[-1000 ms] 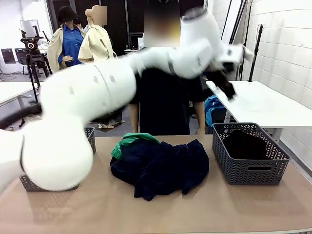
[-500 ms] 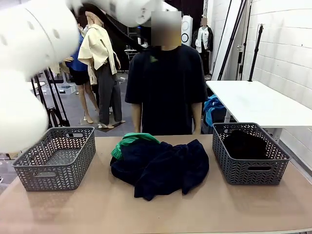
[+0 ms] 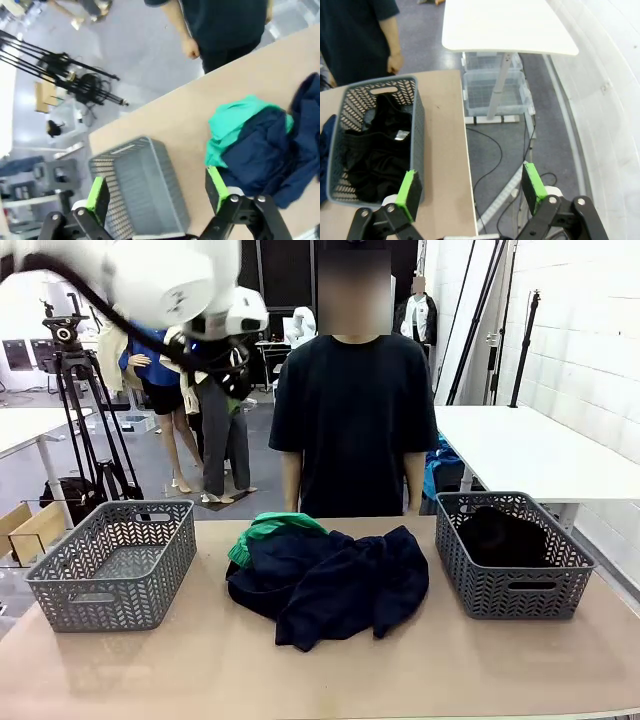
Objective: Sort the tops and bottoms.
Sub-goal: Sort the clothes according to human instructions, then lift clothes from the center of the table with your right hand.
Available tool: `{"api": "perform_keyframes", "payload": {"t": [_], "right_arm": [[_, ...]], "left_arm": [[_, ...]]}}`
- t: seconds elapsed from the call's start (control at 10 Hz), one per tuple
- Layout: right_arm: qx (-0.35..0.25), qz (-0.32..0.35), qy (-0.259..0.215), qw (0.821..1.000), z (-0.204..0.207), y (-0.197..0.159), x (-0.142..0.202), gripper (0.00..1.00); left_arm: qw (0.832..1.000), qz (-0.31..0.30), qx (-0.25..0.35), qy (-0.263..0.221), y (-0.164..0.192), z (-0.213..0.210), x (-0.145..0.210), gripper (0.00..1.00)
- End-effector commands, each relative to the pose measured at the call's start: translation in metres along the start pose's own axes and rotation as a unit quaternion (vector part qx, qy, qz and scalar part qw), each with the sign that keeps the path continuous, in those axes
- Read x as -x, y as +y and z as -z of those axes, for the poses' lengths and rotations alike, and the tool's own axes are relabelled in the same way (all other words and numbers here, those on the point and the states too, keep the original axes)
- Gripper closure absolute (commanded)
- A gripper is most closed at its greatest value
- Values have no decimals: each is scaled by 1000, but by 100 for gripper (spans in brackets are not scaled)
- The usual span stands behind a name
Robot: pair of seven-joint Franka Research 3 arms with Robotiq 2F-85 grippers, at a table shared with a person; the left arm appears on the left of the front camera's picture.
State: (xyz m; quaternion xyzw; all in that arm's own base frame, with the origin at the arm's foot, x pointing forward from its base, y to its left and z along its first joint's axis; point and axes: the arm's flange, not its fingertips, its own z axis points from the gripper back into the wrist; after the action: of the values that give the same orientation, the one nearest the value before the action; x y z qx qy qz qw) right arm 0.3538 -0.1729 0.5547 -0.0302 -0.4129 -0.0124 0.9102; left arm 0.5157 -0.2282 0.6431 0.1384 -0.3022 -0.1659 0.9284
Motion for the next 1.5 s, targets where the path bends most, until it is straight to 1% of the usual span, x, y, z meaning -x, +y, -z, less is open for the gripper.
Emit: {"api": "perform_keyframes", "payload": {"t": [0.0,0.1,0.2,0.3,0.4,0.6,0.7,0.8,1.4], "right_arm": [[-4,3,0,1000,2,-1,1,0],[-4,3,0,1000,2,-1,1,0],[-4,3,0,1000,2,-1,1,0],[-4,3,0,1000,2,-1,1,0],[-4,3,0,1000,2,-1,1,0],[-4,3,0,1000,2,-1,1,0],[-4,3,0,1000,2,-1,1,0],[-4,3,0,1000,2,-1,1,0],[-4,3,0,1000,2,-1,1,0]], "left_arm": [[994,-58,49,-74,19,30,124,0],[993,-69,43,-85,32,26,117,0],[990,-80,50,-104,39,21,110,0],[988,-85,61,-115,45,15,102,0],[988,-86,55,-118,46,14,92,0],[992,-76,37,-99,48,14,81,0],[991,-86,41,-95,50,9,77,0],[989,-83,48,-115,48,12,94,0],[989,-83,48,-115,48,12,94,0]]}}
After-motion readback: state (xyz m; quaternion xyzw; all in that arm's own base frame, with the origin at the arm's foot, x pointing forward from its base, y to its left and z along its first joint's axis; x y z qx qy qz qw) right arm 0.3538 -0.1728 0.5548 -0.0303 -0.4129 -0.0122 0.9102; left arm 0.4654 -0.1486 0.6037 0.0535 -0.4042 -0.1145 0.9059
